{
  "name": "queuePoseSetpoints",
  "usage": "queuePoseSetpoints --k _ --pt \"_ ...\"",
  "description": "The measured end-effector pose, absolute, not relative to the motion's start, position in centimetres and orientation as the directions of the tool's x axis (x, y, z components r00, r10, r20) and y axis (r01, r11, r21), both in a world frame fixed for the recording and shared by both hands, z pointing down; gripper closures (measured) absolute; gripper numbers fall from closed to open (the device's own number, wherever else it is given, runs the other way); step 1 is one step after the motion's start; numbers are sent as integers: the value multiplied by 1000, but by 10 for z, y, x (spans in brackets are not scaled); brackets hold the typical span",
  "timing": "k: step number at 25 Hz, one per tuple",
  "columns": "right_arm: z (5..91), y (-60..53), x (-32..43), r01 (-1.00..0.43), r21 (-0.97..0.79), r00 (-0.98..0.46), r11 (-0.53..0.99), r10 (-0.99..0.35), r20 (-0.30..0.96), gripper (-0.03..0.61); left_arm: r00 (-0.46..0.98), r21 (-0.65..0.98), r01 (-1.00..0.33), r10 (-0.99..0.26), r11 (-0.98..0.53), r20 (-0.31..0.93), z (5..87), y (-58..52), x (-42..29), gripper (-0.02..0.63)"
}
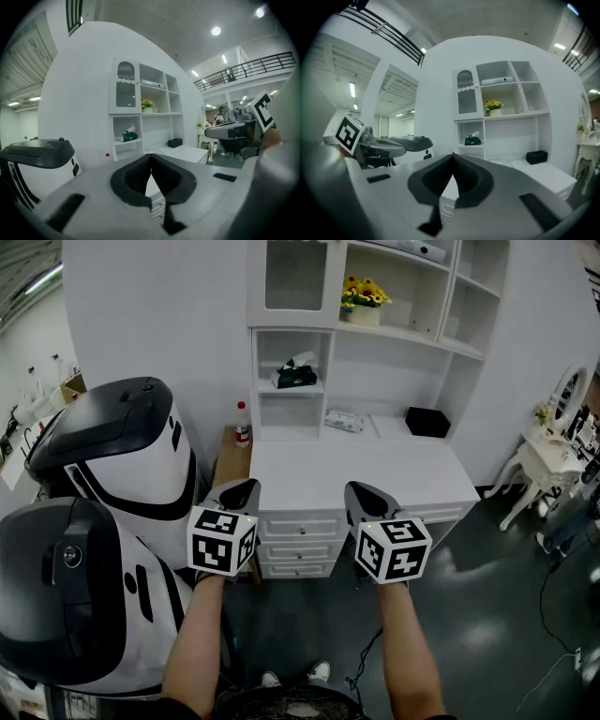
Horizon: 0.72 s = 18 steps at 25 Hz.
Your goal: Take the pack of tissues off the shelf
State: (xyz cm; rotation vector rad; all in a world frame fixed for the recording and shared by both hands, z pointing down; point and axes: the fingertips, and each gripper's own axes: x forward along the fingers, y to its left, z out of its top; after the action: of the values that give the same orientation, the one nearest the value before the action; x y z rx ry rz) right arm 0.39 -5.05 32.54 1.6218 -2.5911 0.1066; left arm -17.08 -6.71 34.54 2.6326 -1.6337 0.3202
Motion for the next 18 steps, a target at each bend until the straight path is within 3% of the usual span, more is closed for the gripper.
queuePoseSetpoints --k 7,18 --pt "333 -66 17 -897 -41 -441 439 -891 111 574 417 -90 -895 -890 -438 184 346 -83 -155 600" --pt "340 -95 39 -872 -60 -490 486 -864 116 574 403 -83 -904 -900 -420 169 330 -121 -125 502"
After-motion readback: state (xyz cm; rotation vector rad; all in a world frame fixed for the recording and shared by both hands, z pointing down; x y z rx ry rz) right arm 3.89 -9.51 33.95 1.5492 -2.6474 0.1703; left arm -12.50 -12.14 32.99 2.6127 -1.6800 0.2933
